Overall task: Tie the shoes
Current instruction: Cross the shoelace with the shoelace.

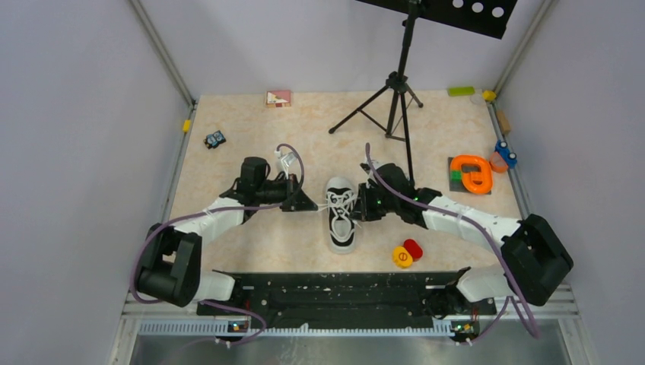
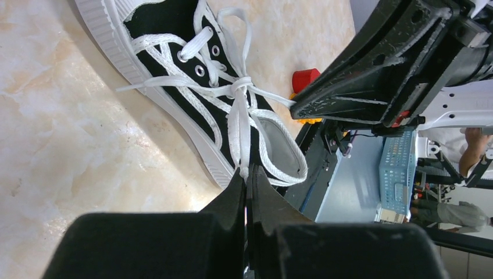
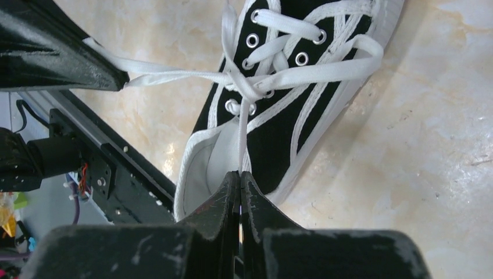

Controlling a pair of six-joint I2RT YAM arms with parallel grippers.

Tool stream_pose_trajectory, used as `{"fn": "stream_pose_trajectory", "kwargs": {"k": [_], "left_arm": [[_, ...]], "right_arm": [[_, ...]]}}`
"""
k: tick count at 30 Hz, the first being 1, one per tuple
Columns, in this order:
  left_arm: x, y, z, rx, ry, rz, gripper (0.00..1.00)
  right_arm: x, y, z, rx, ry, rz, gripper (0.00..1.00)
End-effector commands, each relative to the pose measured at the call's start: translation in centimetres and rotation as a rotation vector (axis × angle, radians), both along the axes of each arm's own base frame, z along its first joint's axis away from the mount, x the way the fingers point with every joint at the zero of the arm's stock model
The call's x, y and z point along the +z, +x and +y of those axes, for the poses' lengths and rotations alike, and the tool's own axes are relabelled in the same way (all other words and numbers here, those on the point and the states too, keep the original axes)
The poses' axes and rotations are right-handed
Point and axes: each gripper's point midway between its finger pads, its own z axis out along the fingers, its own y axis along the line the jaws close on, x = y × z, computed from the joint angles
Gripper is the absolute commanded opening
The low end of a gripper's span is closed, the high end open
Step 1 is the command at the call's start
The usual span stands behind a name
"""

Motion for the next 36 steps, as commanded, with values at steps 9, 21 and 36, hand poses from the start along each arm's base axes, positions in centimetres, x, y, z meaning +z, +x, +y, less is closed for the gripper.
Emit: {"fn": "stream_pose_trajectory", "kwargs": {"k": [9,21,36], "left_arm": [[1.3,1.0,-0.7,-0.019,-0.036,-0.044,0.0],[1.3,1.0,-0.7,-0.018,-0.035,-0.043,0.0],[1.3,1.1,-0.7,-0.014,-0.034,-0.045,0.0]], "right_arm": [[2.3,-2.9,-0.1,0.084,0.045,0.008,0.0],[1.2,-4.8,0.1,0.112,0.051,0.051,0.0],[1.0,-5.9,-0.5,0.112,0.05,0.061,0.0]]}}
